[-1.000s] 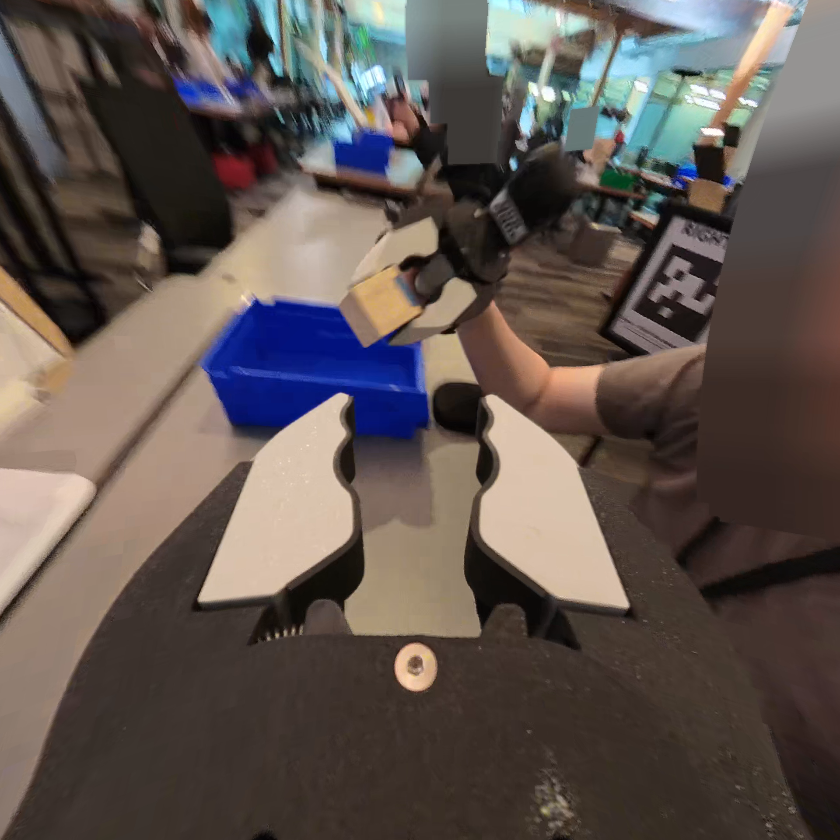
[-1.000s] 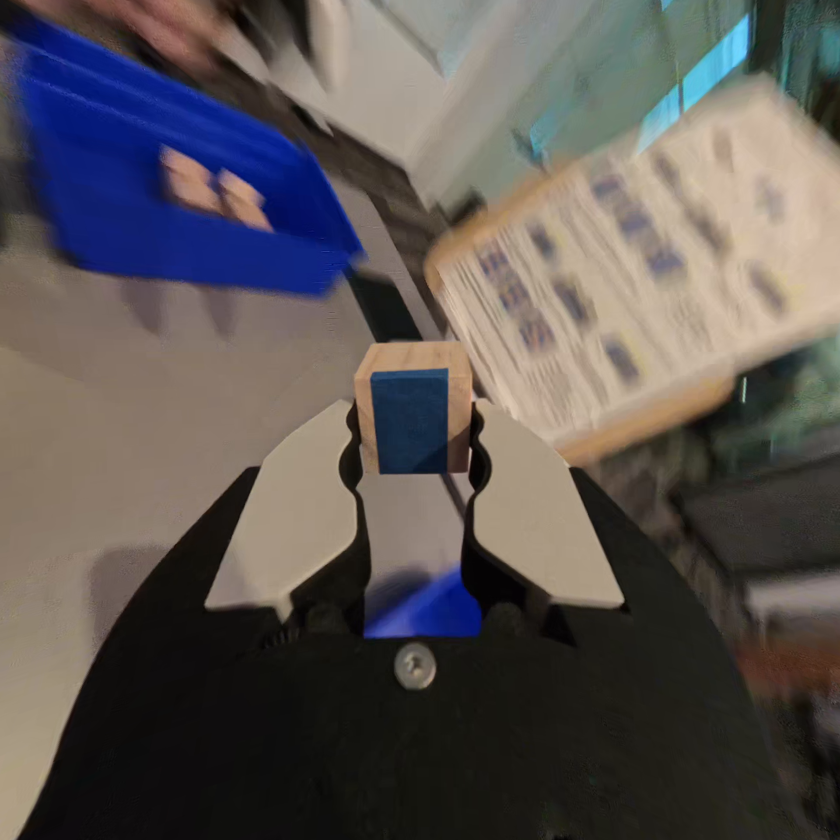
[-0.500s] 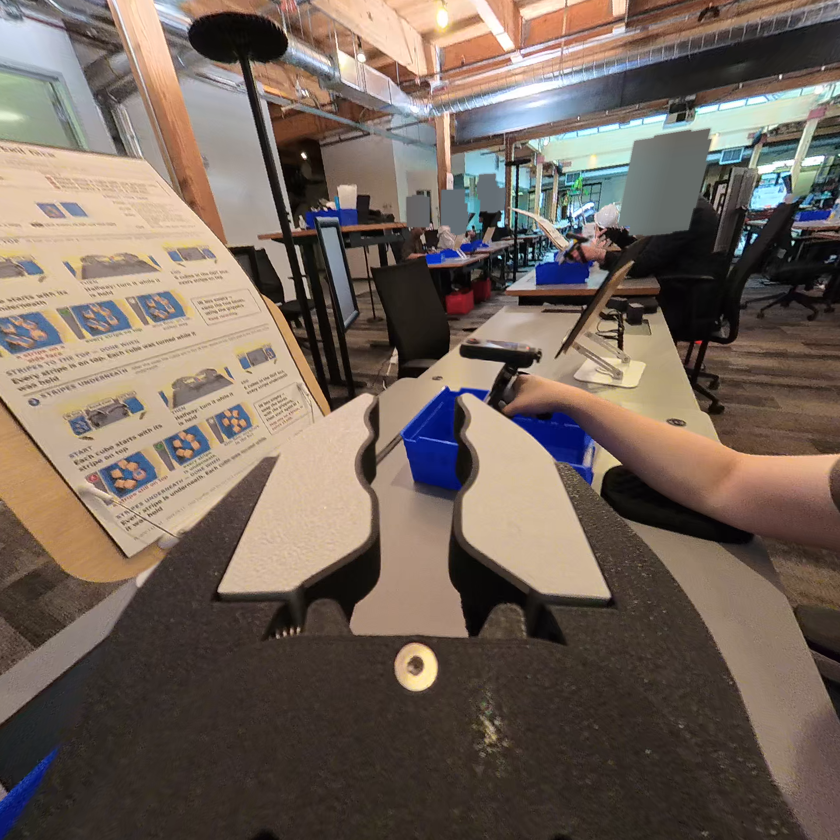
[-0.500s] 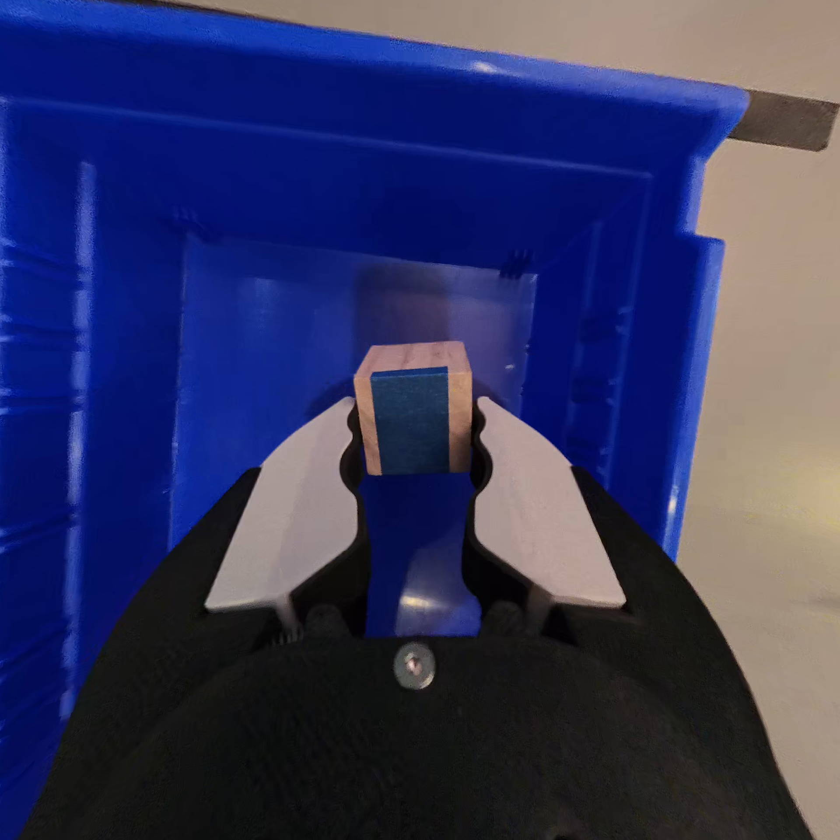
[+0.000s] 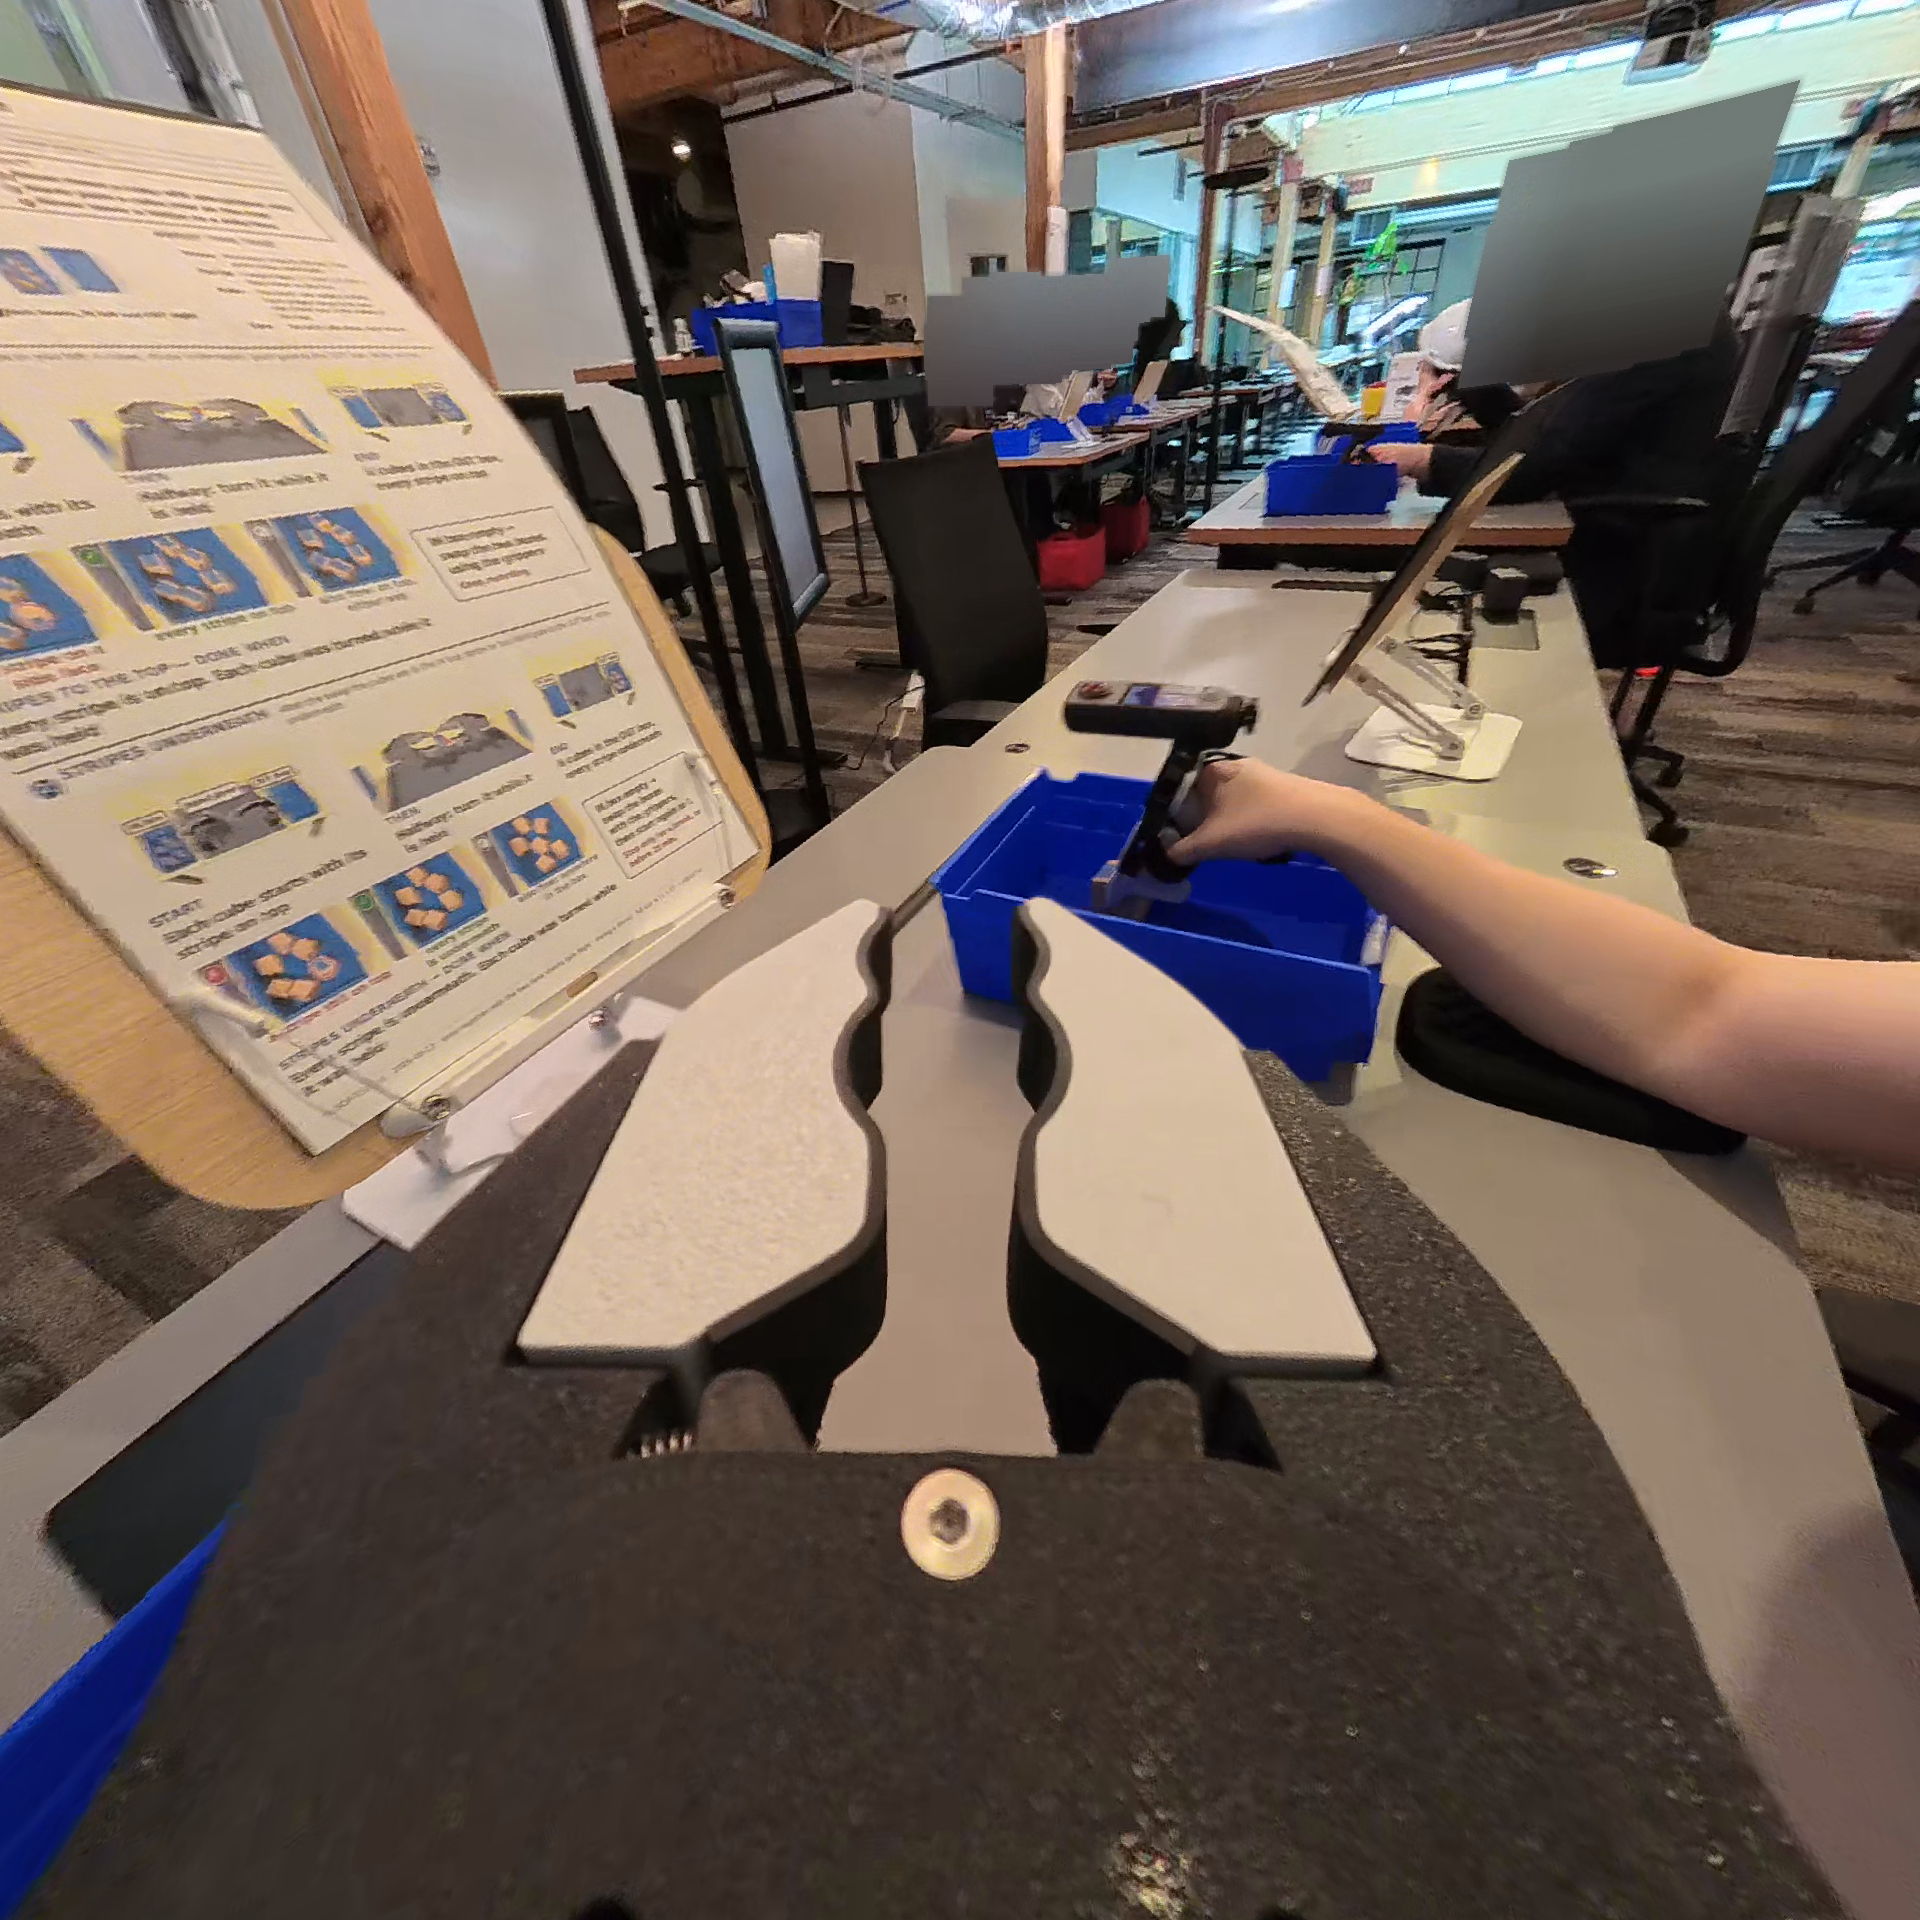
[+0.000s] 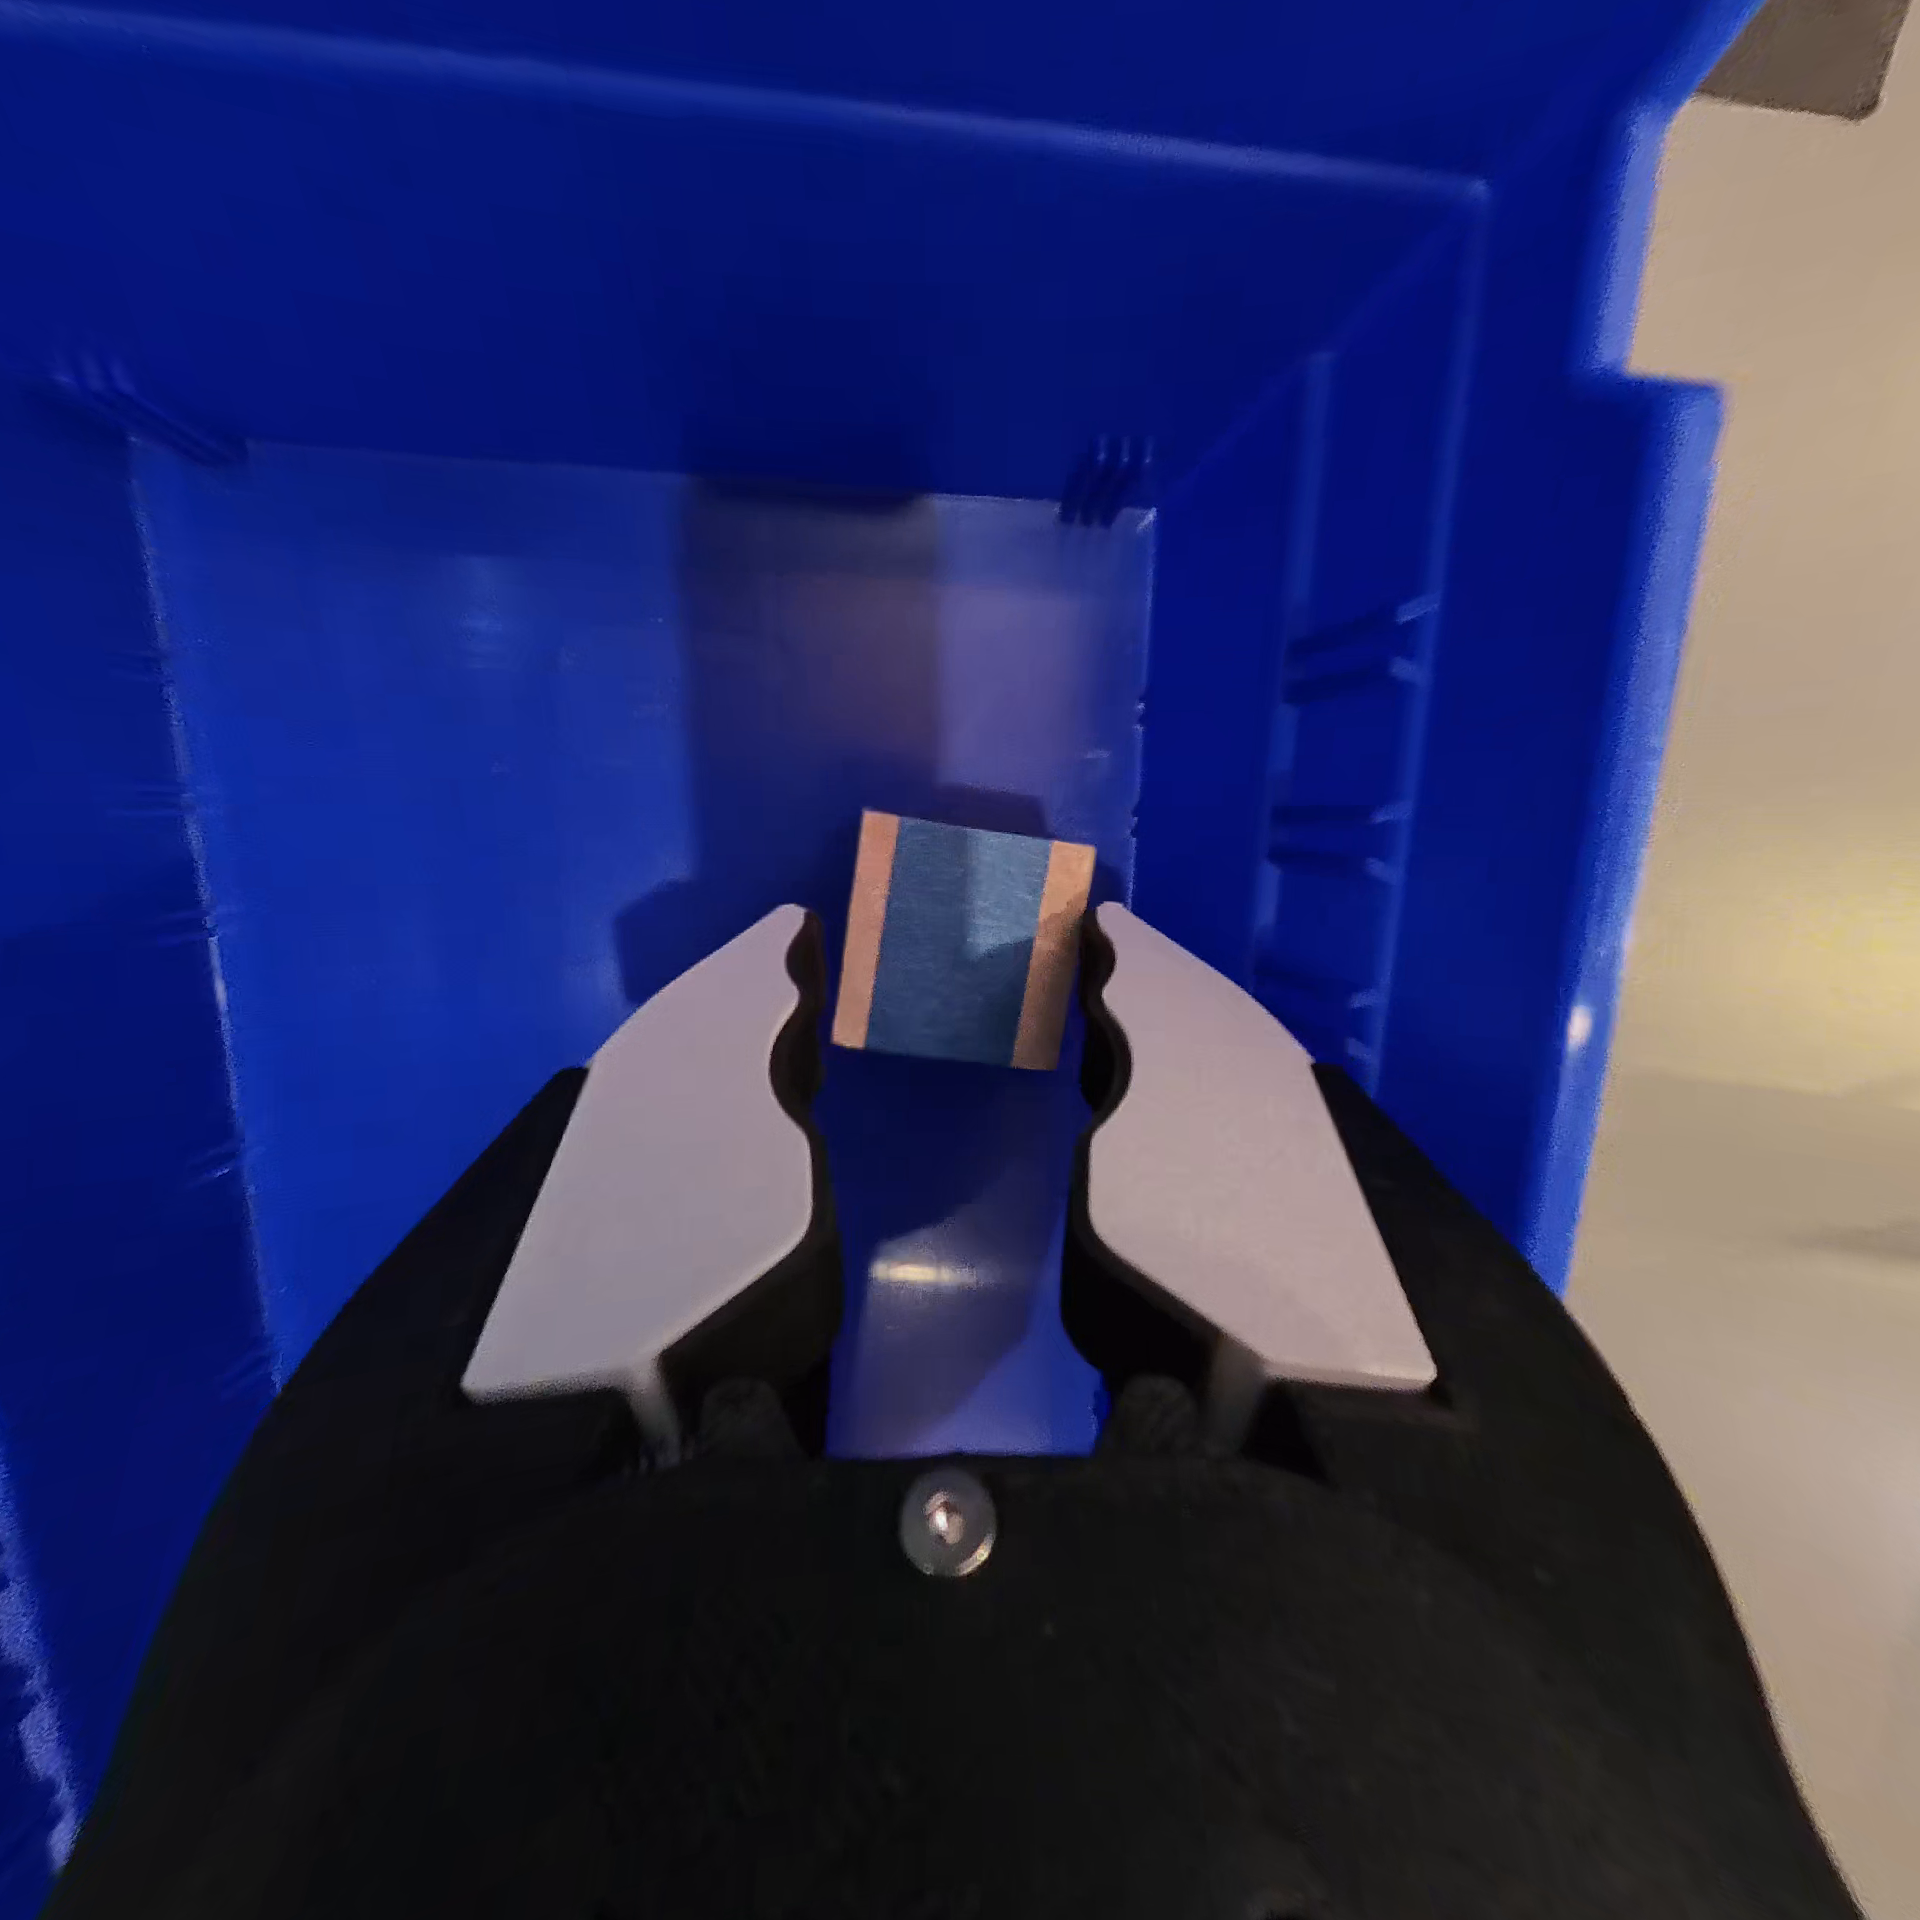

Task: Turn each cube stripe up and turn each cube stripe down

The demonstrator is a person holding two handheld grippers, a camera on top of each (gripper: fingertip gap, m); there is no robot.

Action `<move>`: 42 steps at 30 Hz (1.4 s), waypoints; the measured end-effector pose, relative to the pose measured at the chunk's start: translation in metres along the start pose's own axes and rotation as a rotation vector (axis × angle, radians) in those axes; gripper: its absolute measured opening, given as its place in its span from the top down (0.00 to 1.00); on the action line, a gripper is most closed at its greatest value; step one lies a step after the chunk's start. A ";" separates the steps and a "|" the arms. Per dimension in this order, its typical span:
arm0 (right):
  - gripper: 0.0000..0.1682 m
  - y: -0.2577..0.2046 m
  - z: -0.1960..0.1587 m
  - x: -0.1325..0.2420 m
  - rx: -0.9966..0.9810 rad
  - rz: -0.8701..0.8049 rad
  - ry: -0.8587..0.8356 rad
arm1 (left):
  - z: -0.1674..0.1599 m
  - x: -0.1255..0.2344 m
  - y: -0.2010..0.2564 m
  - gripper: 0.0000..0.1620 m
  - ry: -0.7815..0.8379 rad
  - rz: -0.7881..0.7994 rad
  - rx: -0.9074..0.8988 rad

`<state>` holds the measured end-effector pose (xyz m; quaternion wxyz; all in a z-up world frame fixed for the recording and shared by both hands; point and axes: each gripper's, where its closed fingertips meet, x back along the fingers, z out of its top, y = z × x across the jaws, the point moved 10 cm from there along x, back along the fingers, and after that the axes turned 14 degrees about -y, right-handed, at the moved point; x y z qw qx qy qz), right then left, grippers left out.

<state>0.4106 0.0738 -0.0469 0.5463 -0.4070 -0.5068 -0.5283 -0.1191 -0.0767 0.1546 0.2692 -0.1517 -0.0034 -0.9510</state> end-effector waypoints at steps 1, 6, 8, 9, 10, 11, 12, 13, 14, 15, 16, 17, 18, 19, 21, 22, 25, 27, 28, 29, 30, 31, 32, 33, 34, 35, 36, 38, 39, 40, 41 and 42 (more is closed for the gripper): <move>0.70 -0.001 0.000 0.006 0.007 0.001 0.021 | 0.000 0.003 -0.002 0.87 -0.005 0.034 0.000; 0.70 -0.015 -0.002 0.047 0.069 0.012 0.183 | -0.009 0.035 -0.024 0.87 -0.083 0.298 0.010; 0.70 -0.023 -0.004 0.062 0.104 0.029 0.231 | -0.018 0.051 -0.039 0.87 -0.128 0.430 0.042; 0.69 -0.027 -0.005 0.067 0.122 0.039 0.246 | -0.024 0.058 -0.048 0.87 -0.166 0.492 0.064; 0.70 -0.030 -0.006 0.071 0.138 0.049 0.256 | -0.031 0.064 -0.056 0.87 -0.211 0.551 0.080; 0.69 -0.033 -0.006 0.073 0.153 0.060 0.264 | -0.039 0.069 -0.064 0.87 -0.261 0.593 0.090; 0.69 -0.035 -0.006 0.074 0.167 0.073 0.270 | -0.047 0.072 -0.072 0.87 -0.308 0.612 0.098; 0.69 -0.037 -0.006 0.074 0.176 0.086 0.270 | -0.055 0.074 -0.079 0.87 -0.349 0.609 0.104; 0.69 -0.037 -0.006 0.073 0.181 0.097 0.265 | -0.063 0.074 -0.086 0.87 -0.375 0.593 0.106; 0.69 -0.037 -0.006 0.072 0.185 0.100 0.259 | -0.071 0.072 -0.092 0.87 -0.395 0.553 0.110; 0.69 -0.037 -0.005 0.070 0.186 0.099 0.252 | -0.078 0.068 -0.097 0.87 -0.419 0.503 0.110; 0.69 -0.036 -0.005 0.068 0.187 0.100 0.247 | -0.085 0.061 -0.100 0.86 -0.445 0.449 0.083; 0.69 -0.036 -0.005 0.067 0.189 0.105 0.242 | -0.092 0.053 -0.102 0.85 -0.471 0.393 0.033; 0.69 -0.036 -0.005 0.065 0.197 0.114 0.236 | -0.099 0.043 -0.101 0.83 -0.501 0.325 -0.039; 0.69 -0.040 -0.005 0.062 0.230 0.172 0.223 | -0.113 0.024 -0.099 0.82 -0.532 0.251 -0.197; 0.69 -0.042 -0.005 0.061 0.237 0.217 0.218 | -0.119 0.017 -0.101 0.82 -0.539 0.271 -0.228; 0.70 -0.046 -0.004 0.059 0.256 0.275 0.214 | -0.132 0.002 -0.111 0.78 -0.695 0.274 -0.203; 0.70 -0.048 -0.004 0.057 0.268 0.264 0.207 | -0.144 -0.007 -0.115 0.74 -0.776 0.246 -0.206; 0.70 -0.049 -0.004 0.057 0.275 0.268 0.206 | -0.150 -0.012 -0.116 0.72 -0.813 0.227 -0.204; 0.70 -0.050 -0.004 0.057 0.283 0.279 0.206 | -0.155 -0.017 -0.118 0.70 -0.857 0.210 -0.198; 0.71 -0.051 -0.004 0.057 0.294 0.293 0.205 | -0.159 -0.021 -0.119 0.67 -0.894 0.194 -0.194; 0.71 -0.053 -0.004 0.057 0.308 0.308 0.200 | -0.162 -0.026 -0.120 0.67 -0.917 0.172 -0.192; 0.71 -0.054 -0.005 0.057 0.317 0.322 0.196 | -0.164 -0.030 -0.120 0.68 -0.925 0.154 -0.196; 0.71 -0.055 -0.004 0.057 0.324 0.332 0.196 | -0.166 -0.033 -0.120 0.66 -0.932 0.146 -0.203; 0.72 -0.056 -0.004 0.057 0.333 0.342 0.198 | -0.168 -0.036 -0.121 0.65 -0.947 0.142 -0.210; 0.72 -0.057 -0.004 0.058 0.338 0.351 0.199 | -0.170 -0.038 -0.121 0.66 -0.968 0.136 -0.213; 0.72 -0.058 -0.004 0.058 0.340 0.357 0.200 | -0.173 -0.040 -0.122 0.66 -0.998 0.124 -0.205; 0.72 -0.058 -0.005 0.059 0.346 0.363 0.203 | -0.179 -0.043 -0.125 0.65 -1.059 0.115 -0.199; 0.72 -0.059 -0.005 0.059 0.350 0.367 0.203 | -0.181 -0.046 -0.127 0.65 -1.072 0.114 -0.208; 0.72 -0.059 -0.005 0.059 0.355 0.371 0.203 | -0.183 -0.048 -0.128 0.65 -1.081 0.102 -0.209; 0.72 -0.060 -0.005 0.060 0.358 0.375 0.204 | -0.185 -0.051 -0.129 0.64 -1.086 0.089 -0.204; 0.72 -0.060 -0.006 0.060 0.363 0.379 0.204 | -0.186 -0.053 -0.130 0.65 -1.087 0.085 -0.205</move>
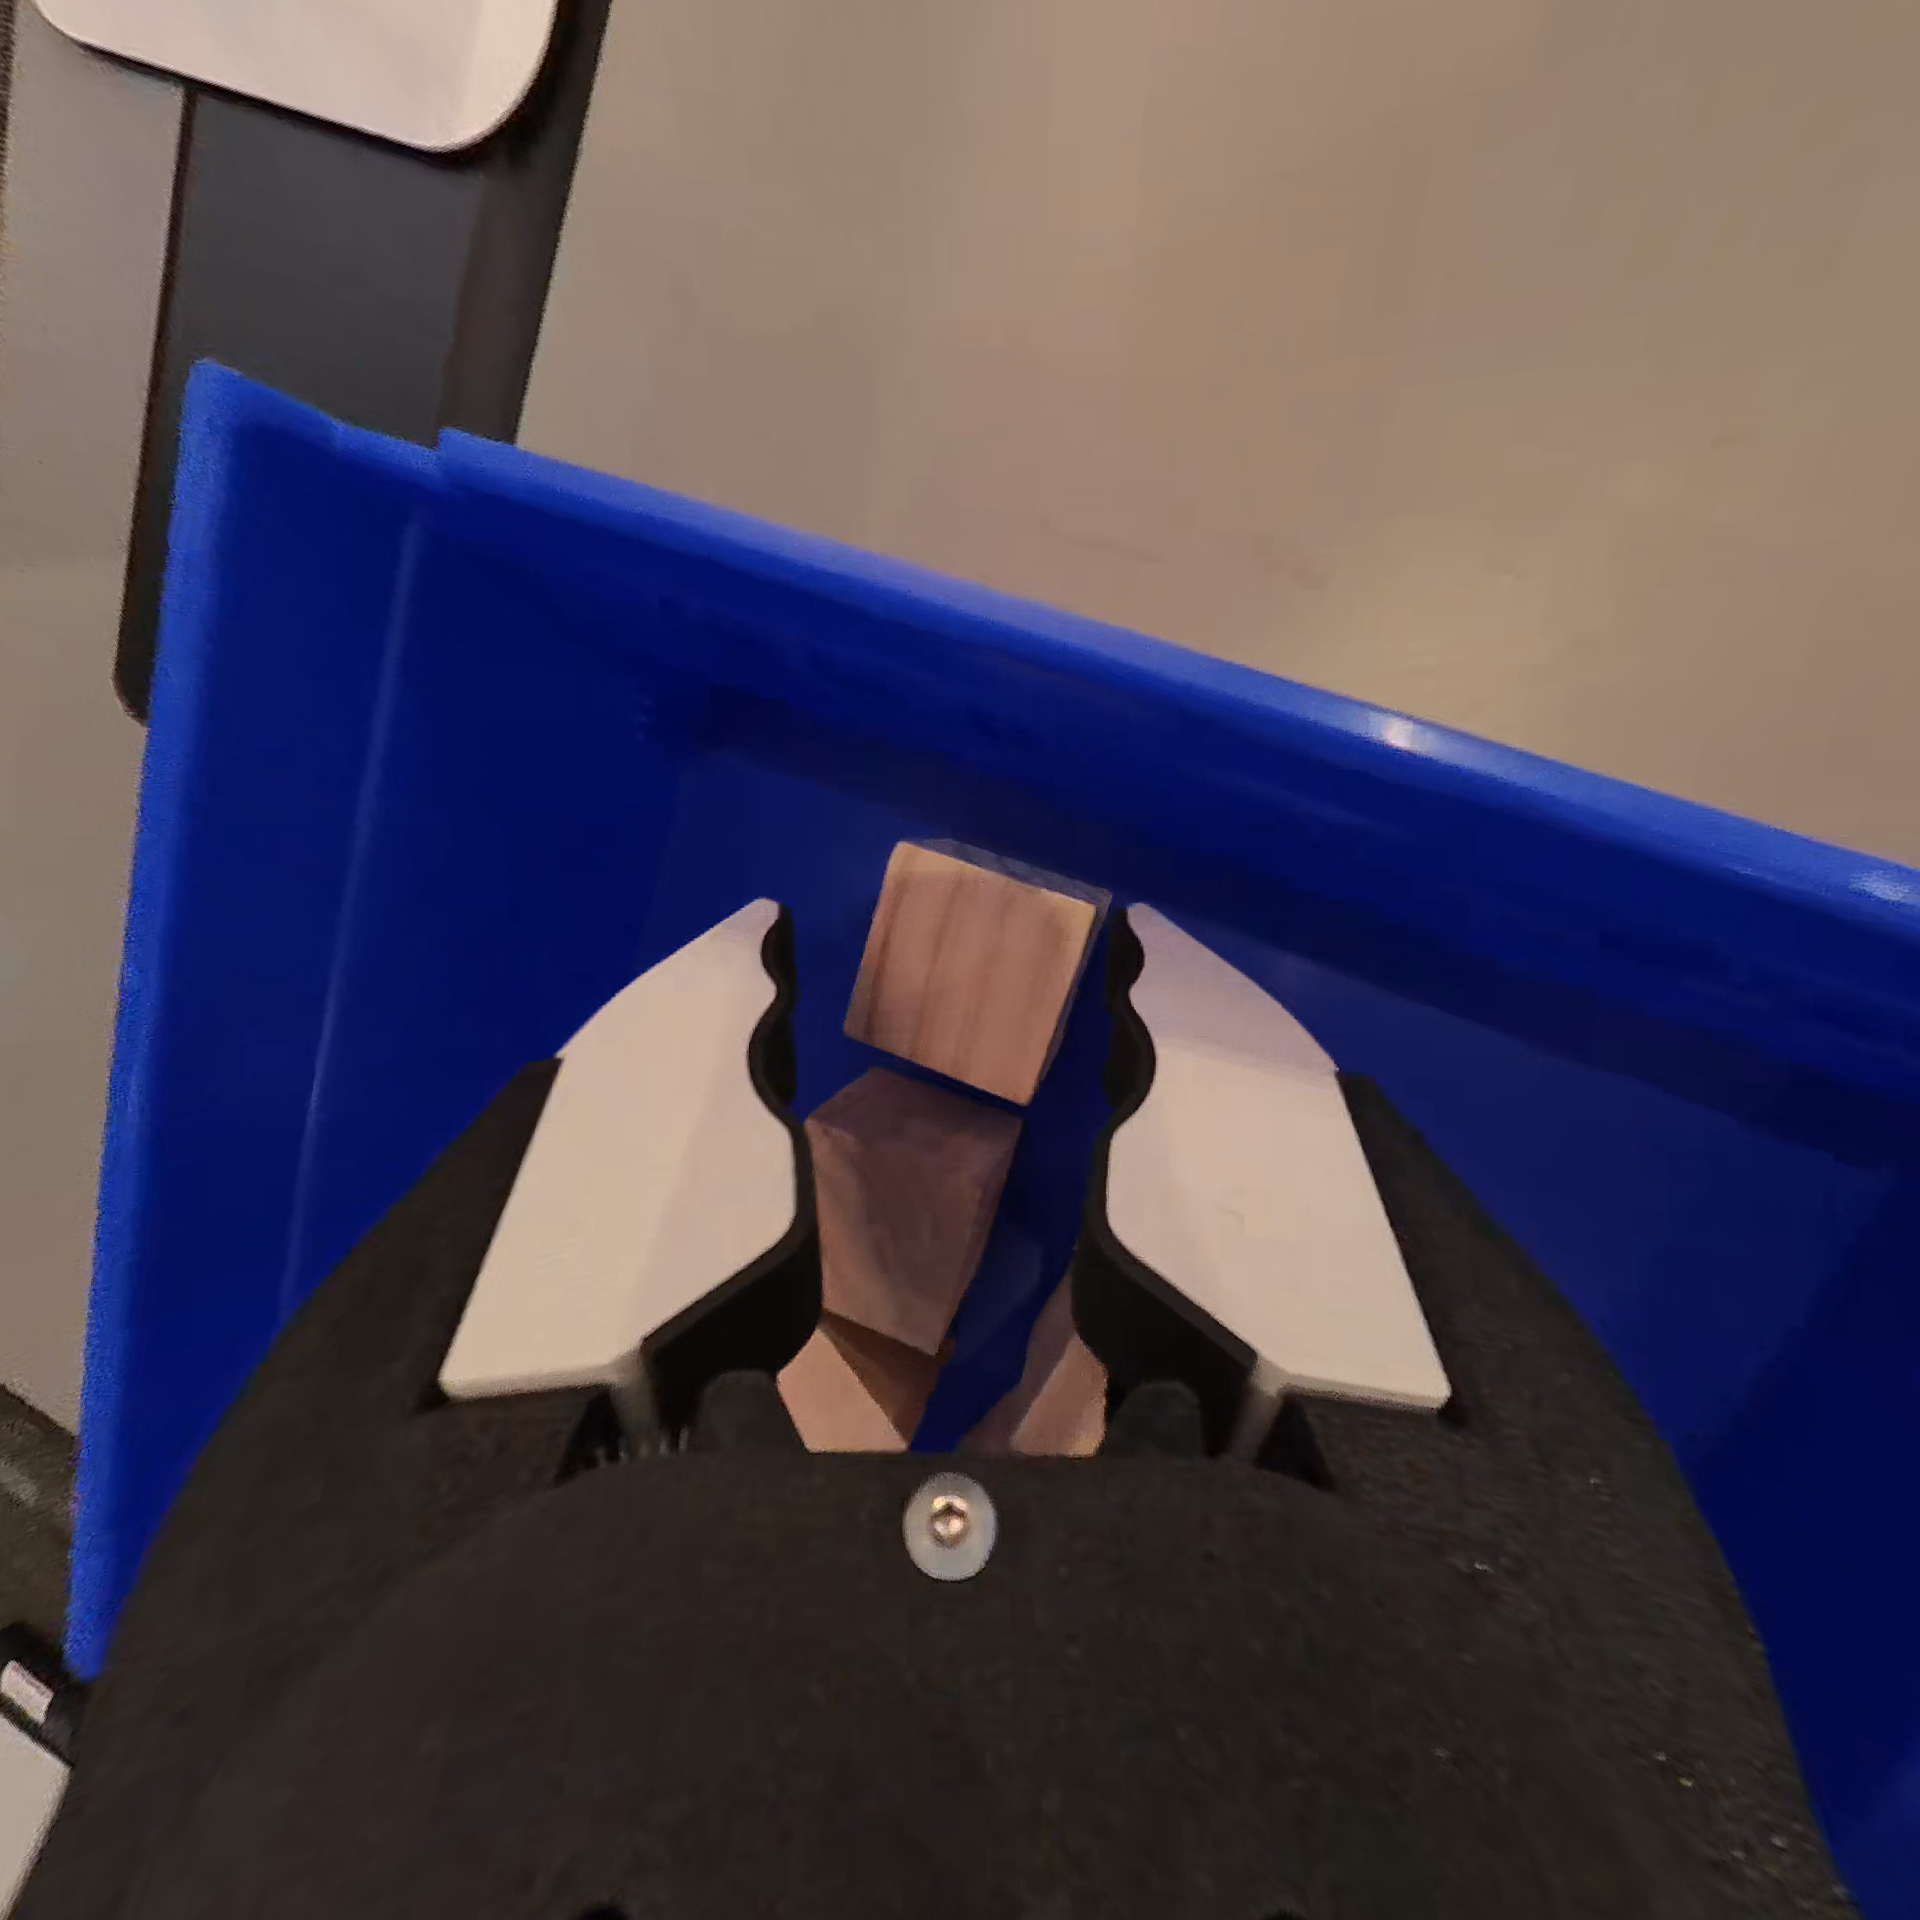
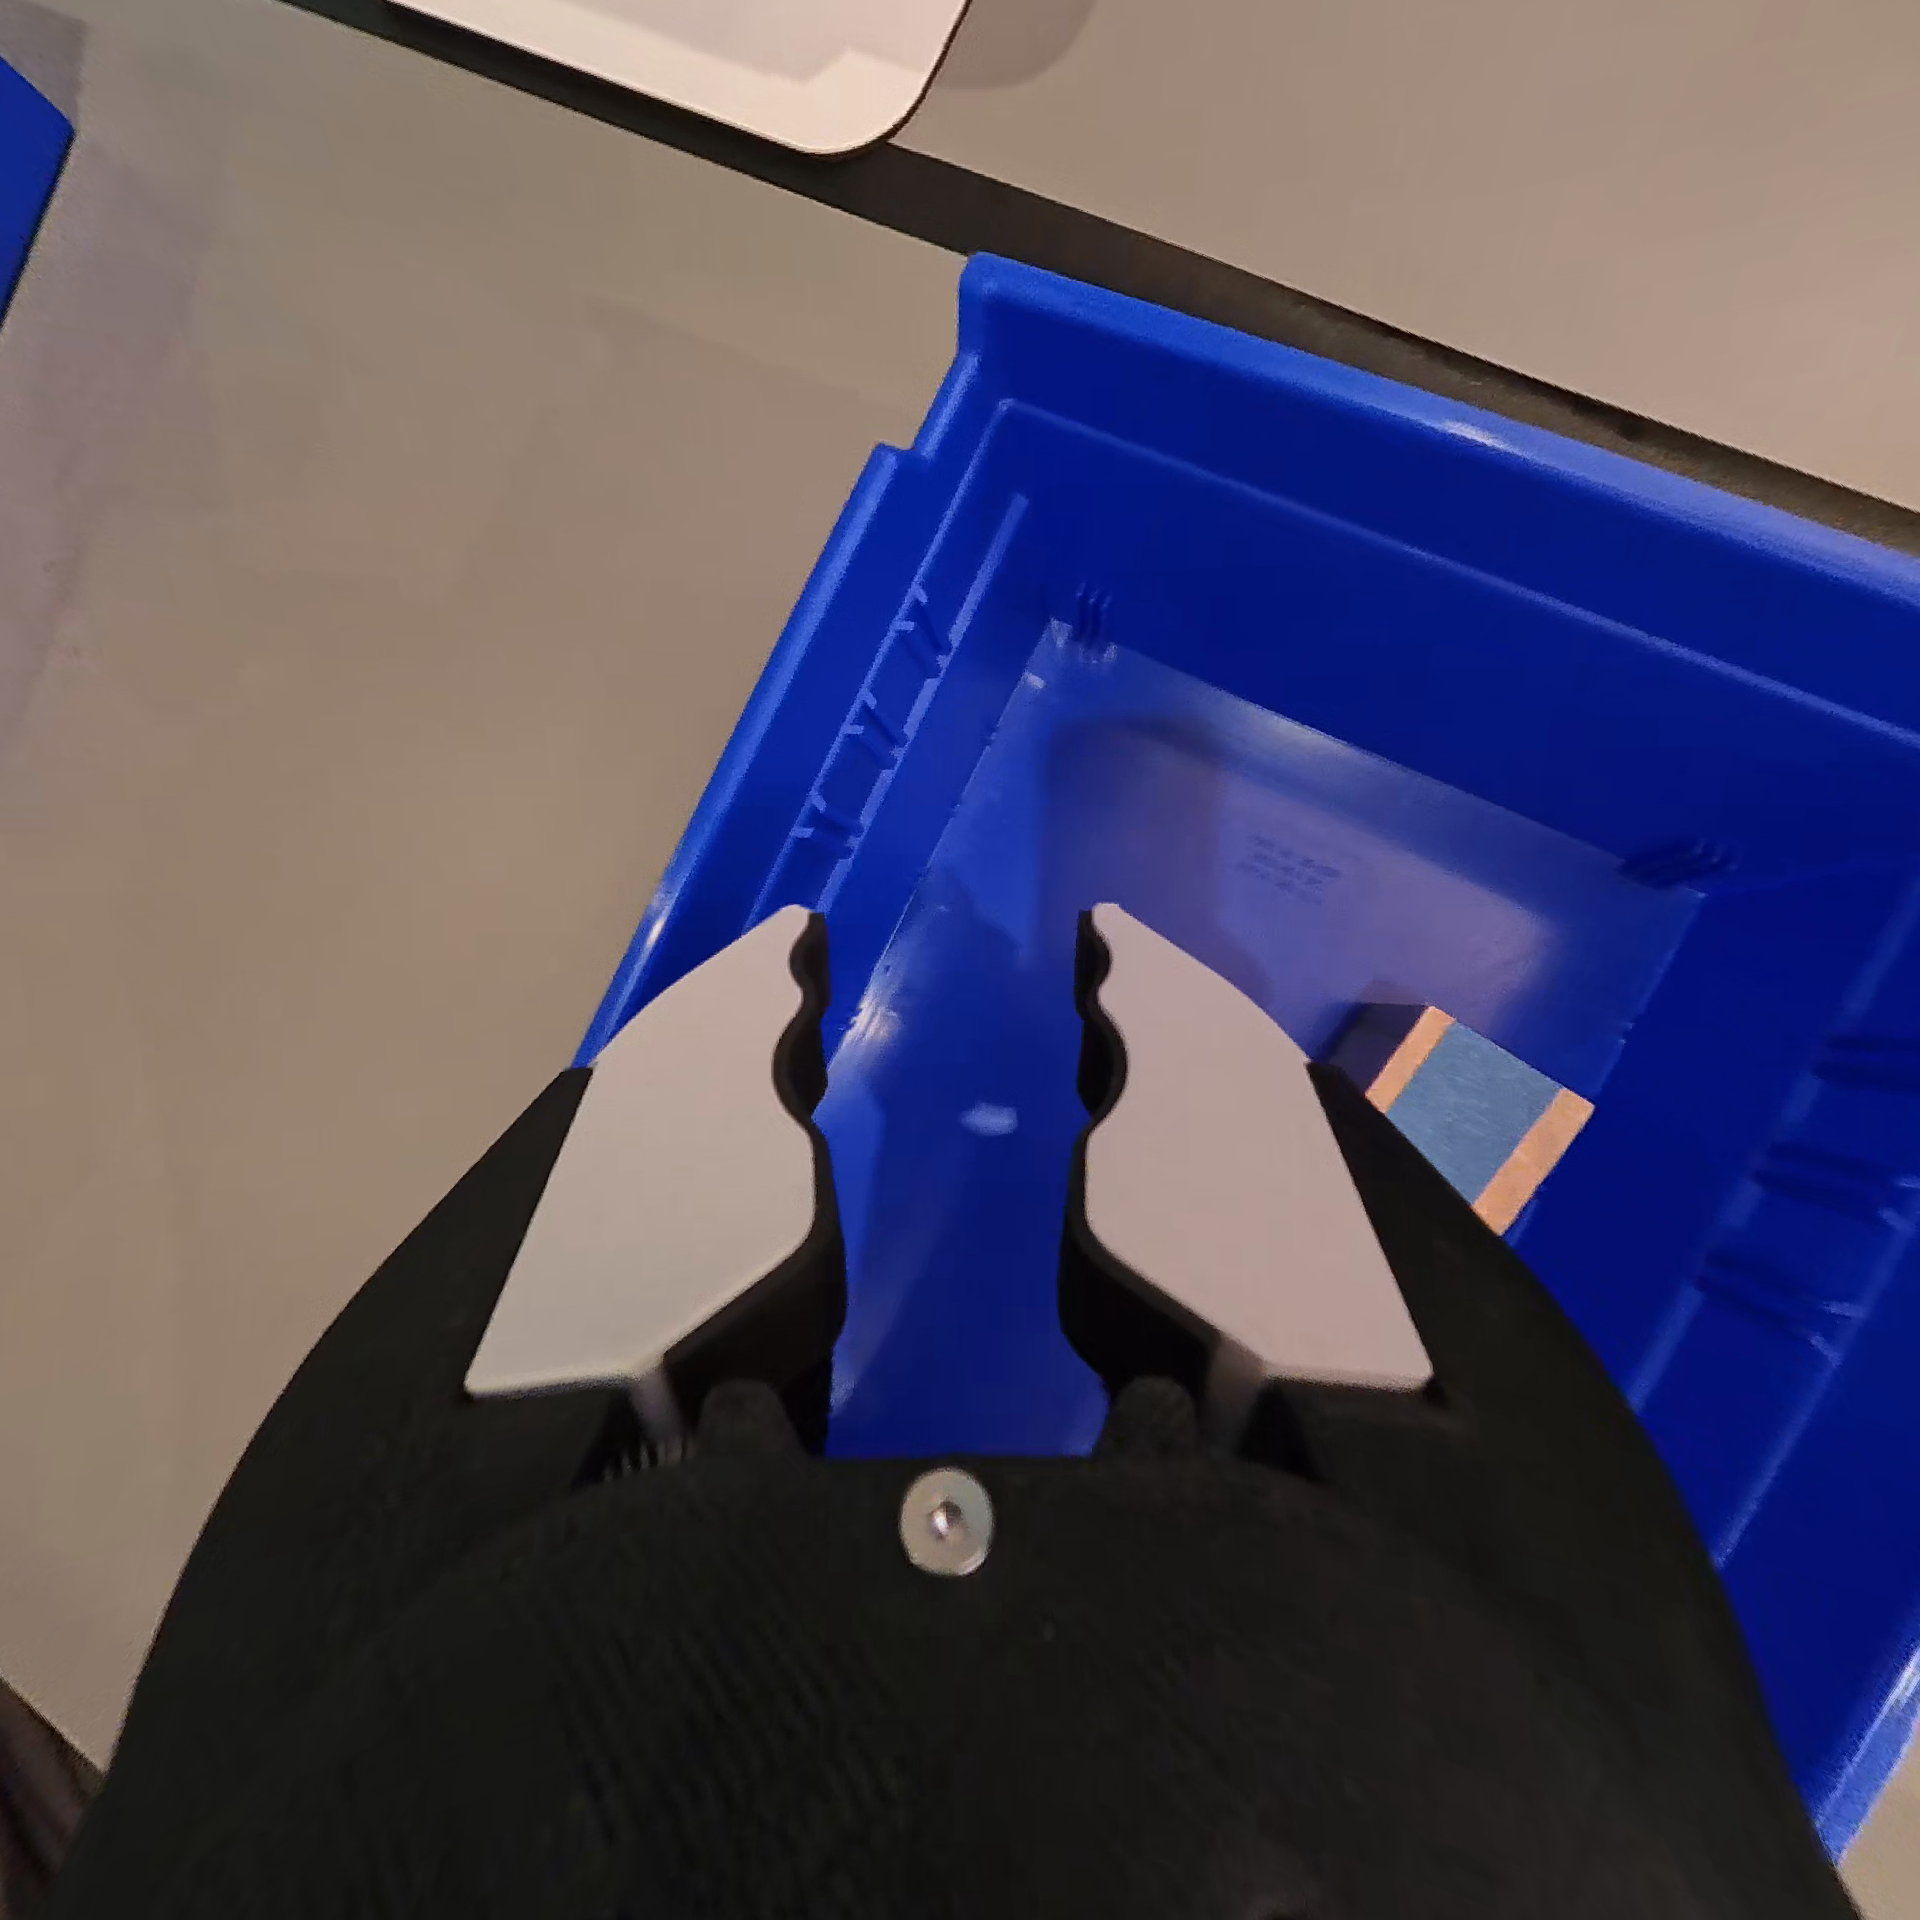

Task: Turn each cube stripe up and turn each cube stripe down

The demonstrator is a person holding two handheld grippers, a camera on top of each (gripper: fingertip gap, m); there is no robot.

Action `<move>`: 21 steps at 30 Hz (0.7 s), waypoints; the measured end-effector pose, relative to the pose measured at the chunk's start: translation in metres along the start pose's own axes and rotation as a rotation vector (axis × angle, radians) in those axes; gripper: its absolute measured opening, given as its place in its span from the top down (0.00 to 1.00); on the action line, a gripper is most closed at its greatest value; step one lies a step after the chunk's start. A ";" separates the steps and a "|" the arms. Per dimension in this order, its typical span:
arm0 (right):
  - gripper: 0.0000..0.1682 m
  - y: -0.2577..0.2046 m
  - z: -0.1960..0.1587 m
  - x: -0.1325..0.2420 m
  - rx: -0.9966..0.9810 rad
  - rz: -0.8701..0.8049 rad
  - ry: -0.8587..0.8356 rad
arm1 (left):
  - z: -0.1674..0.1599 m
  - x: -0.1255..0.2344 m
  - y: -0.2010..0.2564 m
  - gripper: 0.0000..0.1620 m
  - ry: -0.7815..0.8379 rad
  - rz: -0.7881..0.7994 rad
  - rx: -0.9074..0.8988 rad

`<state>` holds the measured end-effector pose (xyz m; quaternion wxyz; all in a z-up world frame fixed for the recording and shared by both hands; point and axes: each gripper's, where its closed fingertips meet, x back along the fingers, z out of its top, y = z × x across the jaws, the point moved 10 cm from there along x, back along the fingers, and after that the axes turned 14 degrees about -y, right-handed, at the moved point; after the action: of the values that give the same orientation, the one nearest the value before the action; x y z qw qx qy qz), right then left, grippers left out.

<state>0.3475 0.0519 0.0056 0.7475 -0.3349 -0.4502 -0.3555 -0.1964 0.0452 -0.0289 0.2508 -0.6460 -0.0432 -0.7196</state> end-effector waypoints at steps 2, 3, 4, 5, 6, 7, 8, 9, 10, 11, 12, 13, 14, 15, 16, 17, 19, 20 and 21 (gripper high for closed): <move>0.72 -0.001 0.000 0.000 0.009 0.006 -0.002 | 0.002 -0.006 -0.001 0.65 -0.003 -0.016 -0.005; 0.72 -0.001 0.000 0.000 0.013 0.010 -0.003 | 0.002 -0.009 -0.001 0.65 -0.015 -0.030 -0.004; 0.72 -0.002 0.001 -0.001 0.017 0.020 -0.003 | 0.001 -0.012 -0.001 0.65 -0.037 -0.052 -0.004; 0.73 -0.003 0.001 -0.001 0.021 0.038 -0.001 | 0.001 -0.015 -0.002 0.63 -0.056 -0.052 -0.003; 0.73 -0.004 0.001 -0.002 0.024 0.056 0.002 | 0.000 -0.017 -0.002 0.64 -0.071 -0.054 -0.003; 0.73 -0.005 0.002 -0.002 0.026 0.072 0.003 | 0.000 -0.020 -0.002 0.65 -0.085 -0.065 -0.005; 0.73 -0.006 0.002 -0.002 0.029 0.084 0.001 | 0.000 -0.023 -0.003 0.65 -0.098 -0.071 -0.002; 0.73 -0.007 0.002 -0.002 0.033 0.091 -0.002 | -0.001 -0.026 -0.003 0.64 -0.115 -0.073 0.000; 0.73 -0.008 0.003 -0.003 0.036 0.092 -0.003 | -0.001 -0.027 -0.003 0.66 -0.129 -0.079 -0.001; 0.73 -0.008 0.003 -0.003 0.039 0.091 -0.006 | -0.001 -0.028 -0.002 0.68 -0.137 -0.081 -0.002; 0.73 -0.009 0.003 -0.003 0.041 0.092 -0.006 | 0.000 -0.027 -0.001 0.68 -0.143 -0.082 -0.005; 0.73 -0.009 0.003 -0.003 0.043 0.094 -0.006 | -0.001 -0.026 0.000 0.68 -0.153 -0.086 -0.013; 0.73 -0.010 0.003 -0.003 0.045 0.097 -0.007 | -0.001 -0.025 0.001 0.68 -0.164 -0.082 -0.020; 0.74 -0.010 0.003 -0.003 0.048 0.097 -0.008 | -0.001 -0.023 0.001 0.69 -0.172 -0.070 -0.021; 0.74 -0.010 0.003 -0.003 0.052 0.096 -0.008 | -0.001 -0.020 0.001 0.69 -0.178 -0.058 -0.014; 0.74 -0.011 0.003 -0.003 0.056 0.095 -0.008 | -0.001 -0.015 0.000 0.69 -0.179 -0.045 -0.001; 0.74 -0.011 0.003 -0.002 0.058 0.089 -0.007 | -0.002 0.002 -0.003 0.69 -0.151 0.029 0.023; 0.74 -0.012 0.003 -0.001 0.060 0.087 -0.004 | -0.002 0.015 -0.004 0.69 -0.110 0.079 0.034; 0.74 -0.012 0.003 0.000 0.061 0.086 0.001 | -0.002 0.030 -0.004 0.69 -0.049 0.127 0.044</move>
<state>0.3360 0.0482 0.0091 0.7721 -0.3307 -0.4459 -0.3093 -0.2011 0.0390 0.0008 0.3090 -0.6592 -0.0240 -0.6851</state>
